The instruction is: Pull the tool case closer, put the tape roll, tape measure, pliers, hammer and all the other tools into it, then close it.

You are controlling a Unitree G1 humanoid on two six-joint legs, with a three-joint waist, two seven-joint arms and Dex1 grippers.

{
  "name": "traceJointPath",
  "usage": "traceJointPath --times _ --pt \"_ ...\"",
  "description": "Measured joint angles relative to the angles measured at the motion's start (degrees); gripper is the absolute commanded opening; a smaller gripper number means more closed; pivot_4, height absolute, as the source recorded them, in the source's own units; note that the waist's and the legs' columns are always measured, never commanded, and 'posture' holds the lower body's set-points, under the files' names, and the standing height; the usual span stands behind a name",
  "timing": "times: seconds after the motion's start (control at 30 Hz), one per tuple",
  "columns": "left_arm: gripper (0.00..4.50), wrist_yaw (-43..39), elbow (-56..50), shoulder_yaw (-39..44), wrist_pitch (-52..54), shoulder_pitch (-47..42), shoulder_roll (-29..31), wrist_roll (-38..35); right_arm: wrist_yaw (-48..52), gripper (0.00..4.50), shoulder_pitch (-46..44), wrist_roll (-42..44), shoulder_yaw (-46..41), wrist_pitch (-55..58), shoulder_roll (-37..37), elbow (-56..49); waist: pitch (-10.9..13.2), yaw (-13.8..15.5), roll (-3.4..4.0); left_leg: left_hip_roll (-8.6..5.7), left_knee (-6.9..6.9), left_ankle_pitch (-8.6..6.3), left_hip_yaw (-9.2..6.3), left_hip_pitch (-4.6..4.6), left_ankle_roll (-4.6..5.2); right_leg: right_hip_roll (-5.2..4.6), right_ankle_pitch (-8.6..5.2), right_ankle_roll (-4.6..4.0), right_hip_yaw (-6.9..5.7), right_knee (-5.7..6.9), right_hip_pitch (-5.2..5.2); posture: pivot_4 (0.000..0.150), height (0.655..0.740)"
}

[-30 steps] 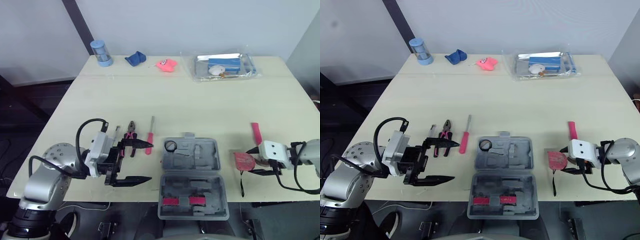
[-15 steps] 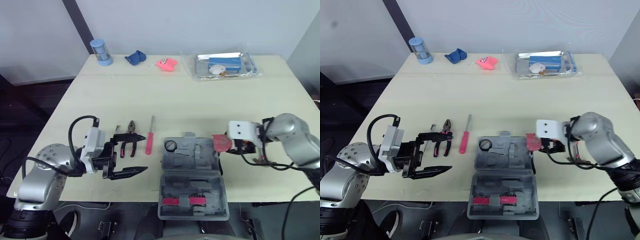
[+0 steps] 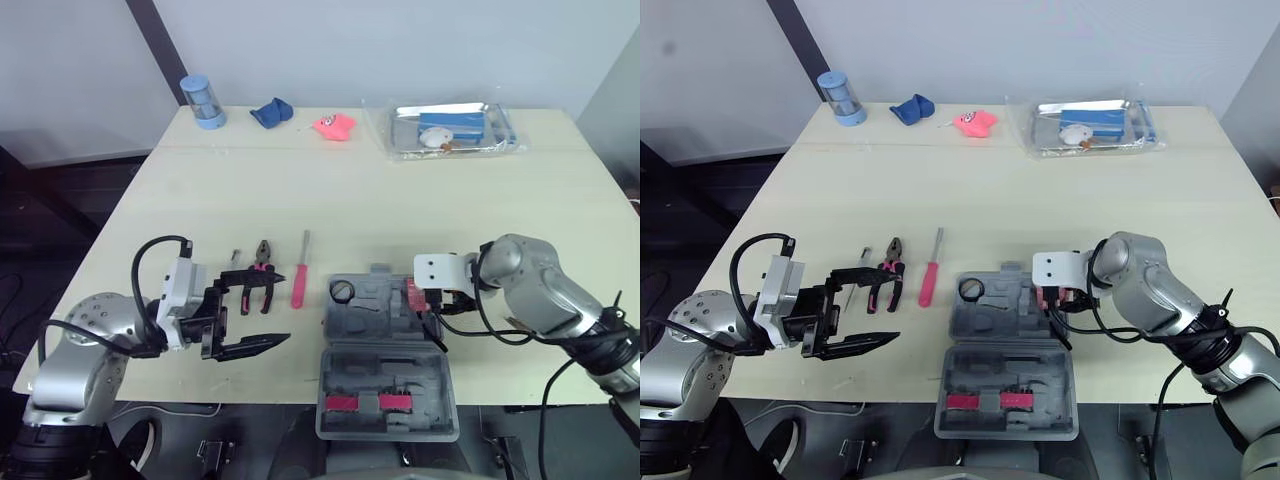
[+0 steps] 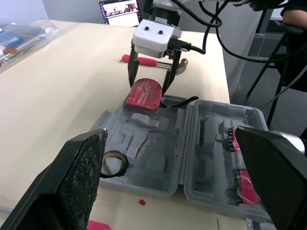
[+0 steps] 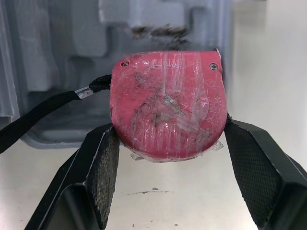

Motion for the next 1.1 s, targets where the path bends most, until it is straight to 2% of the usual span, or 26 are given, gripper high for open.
traceJointPath --times 0.5,0.6,0.63,0.97,1.1 --pt "4.50 -0.1 0.0 0.0 -0.3 0.5 0.0 0.1 -1.5 2.84 -0.2 -0.7 -0.2 -1.9 3.8 3.0 0.0 -0.2 -0.03 -0.01 0.03 0.00 -0.01 0.01 0.00 0.01 0.00 -0.01 0.00 0.15 -0.04 0.150 0.7400" --pt "4.50 -0.1 0.0 0.0 -0.3 0.7 0.0 0.1 -1.3 4.26 -0.2 -0.7 -0.2 -2.4 3.6 3.2 0.0 -0.2 -0.03 -0.01 0.03 0.00 -0.01 0.01 0.00 0.01 0.00 -0.01 0.00 0.15 -0.04 0.150 0.7400" --pt "4.50 -0.1 0.0 0.0 -0.3 0.7 0.0 0.1 -1.1 4.39 -0.1 -0.7 -0.2 -2.4 3.6 3.5 0.0 -0.2 -0.02 -0.01 0.03 0.00 -0.01 0.01 0.00 0.01 0.00 -0.01 0.00 0.15 -0.04 0.150 0.7400" --pt "4.50 -0.1 0.0 0.0 -0.4 1.2 -0.1 0.1 -1.6 4.39 -0.1 -0.3 -1.1 -2.6 2.5 2.3 0.0 -0.1 -0.02 -0.02 0.03 0.00 -0.01 -0.01 0.00 0.00 0.00 -0.01 0.00 0.14 -0.05 0.150 0.7400" --pt "4.50 -0.1 0.0 0.1 -0.4 1.2 -0.1 0.1 -0.4 4.39 1.8 1.9 -5.1 -2.2 -1.3 -1.0 0.0 0.1 -0.02 -0.03 0.03 0.00 -0.03 -0.04 0.00 -0.02 0.00 -0.01 -0.02 0.11 -0.05 0.150 0.7400"
